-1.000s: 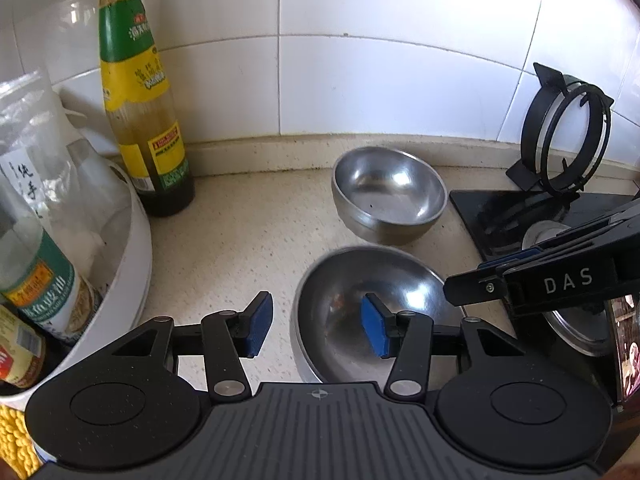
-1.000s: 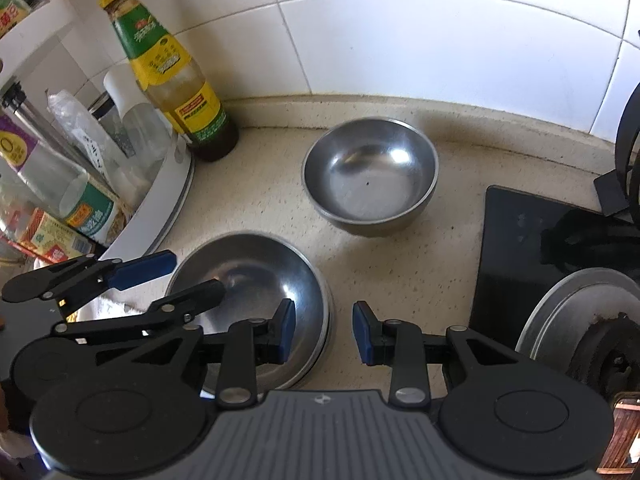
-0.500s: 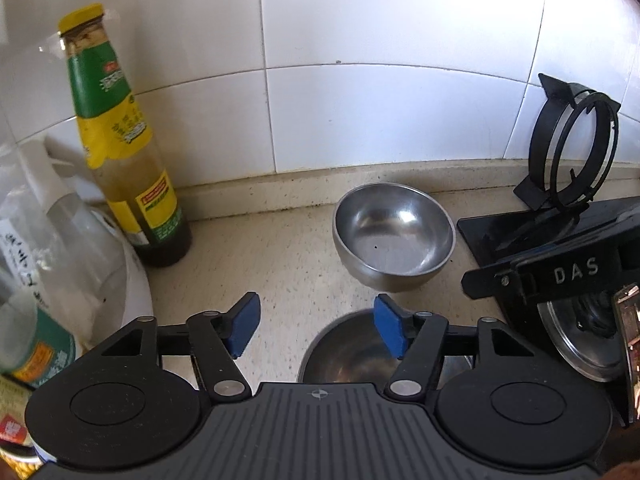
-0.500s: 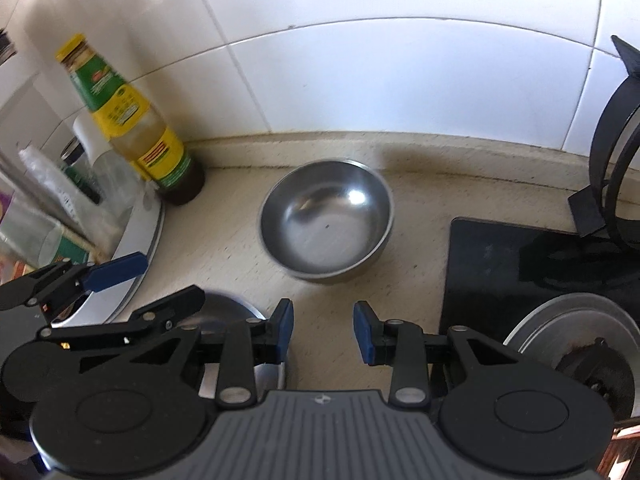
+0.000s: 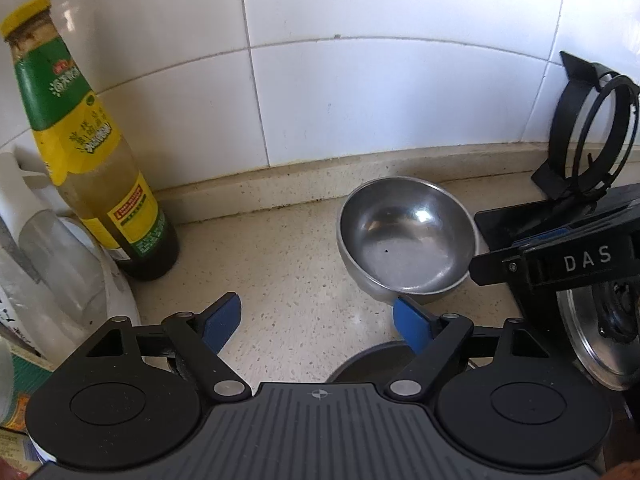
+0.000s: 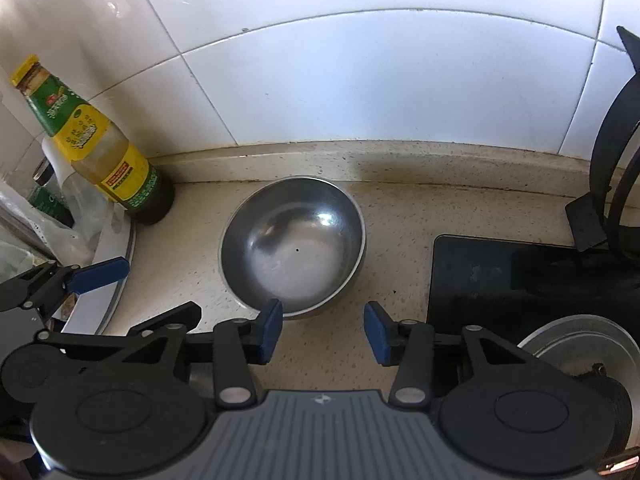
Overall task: Organize plates and bowls
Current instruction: 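Move both tools to the steel bowl against the wall tiles, then close both tools on the rim of the steel bowl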
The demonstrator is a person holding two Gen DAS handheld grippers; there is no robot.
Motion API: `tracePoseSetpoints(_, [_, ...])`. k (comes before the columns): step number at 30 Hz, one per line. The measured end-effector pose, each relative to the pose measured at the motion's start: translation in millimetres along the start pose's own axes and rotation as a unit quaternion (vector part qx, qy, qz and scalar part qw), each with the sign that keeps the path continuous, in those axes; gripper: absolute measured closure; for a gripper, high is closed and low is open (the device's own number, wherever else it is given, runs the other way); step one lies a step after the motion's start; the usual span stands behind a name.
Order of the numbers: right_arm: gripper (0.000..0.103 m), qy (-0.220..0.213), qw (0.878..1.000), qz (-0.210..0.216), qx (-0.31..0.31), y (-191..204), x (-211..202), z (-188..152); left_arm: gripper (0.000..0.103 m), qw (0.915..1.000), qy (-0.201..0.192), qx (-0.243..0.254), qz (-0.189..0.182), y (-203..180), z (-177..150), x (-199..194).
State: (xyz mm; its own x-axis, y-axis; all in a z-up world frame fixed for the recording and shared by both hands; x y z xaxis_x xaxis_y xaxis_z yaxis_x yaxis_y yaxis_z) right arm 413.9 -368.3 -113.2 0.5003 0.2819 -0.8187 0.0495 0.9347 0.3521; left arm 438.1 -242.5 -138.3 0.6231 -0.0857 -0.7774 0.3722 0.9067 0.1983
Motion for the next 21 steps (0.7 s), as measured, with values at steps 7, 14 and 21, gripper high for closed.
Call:
tracePoseSetpoints(7, [0.04, 0.0, 1.0, 0.001, 0.007, -8.3, 7.4, 8.2, 0.01, 0.9999, 0.012, 0.003, 0.004, 1.8, 6.3, 11.9])
tracePoseSetpoints(14, [0.036, -0.002, 1.0, 0.0, 0.014, -16.8, 14.5, 15.6, 0.009, 0.9997, 0.019, 0.01, 0.008, 1.3, 9.7, 21.3])
tracePoseSetpoints(21, [0.036, 0.004, 1.0, -0.001, 0.022, -25.3, 24.6, 16.4, 0.009, 0.9997, 0.019, 0.015, 0.007, 0.2, 14.9, 28.1])
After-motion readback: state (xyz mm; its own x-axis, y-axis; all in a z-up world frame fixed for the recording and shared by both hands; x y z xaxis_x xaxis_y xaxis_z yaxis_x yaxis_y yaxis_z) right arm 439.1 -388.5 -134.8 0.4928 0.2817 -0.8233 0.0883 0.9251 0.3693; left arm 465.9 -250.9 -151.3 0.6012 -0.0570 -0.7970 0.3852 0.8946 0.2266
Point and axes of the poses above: each gripper's, at about its wrist camera, not at the fingertips, and x roughly the way its jaws point, y to its left, z to its top, the point moved 10 cm from there along x, roughly the way its jaws point, and after that the axes turned 10 degrees about z, right-handed, at the moved point
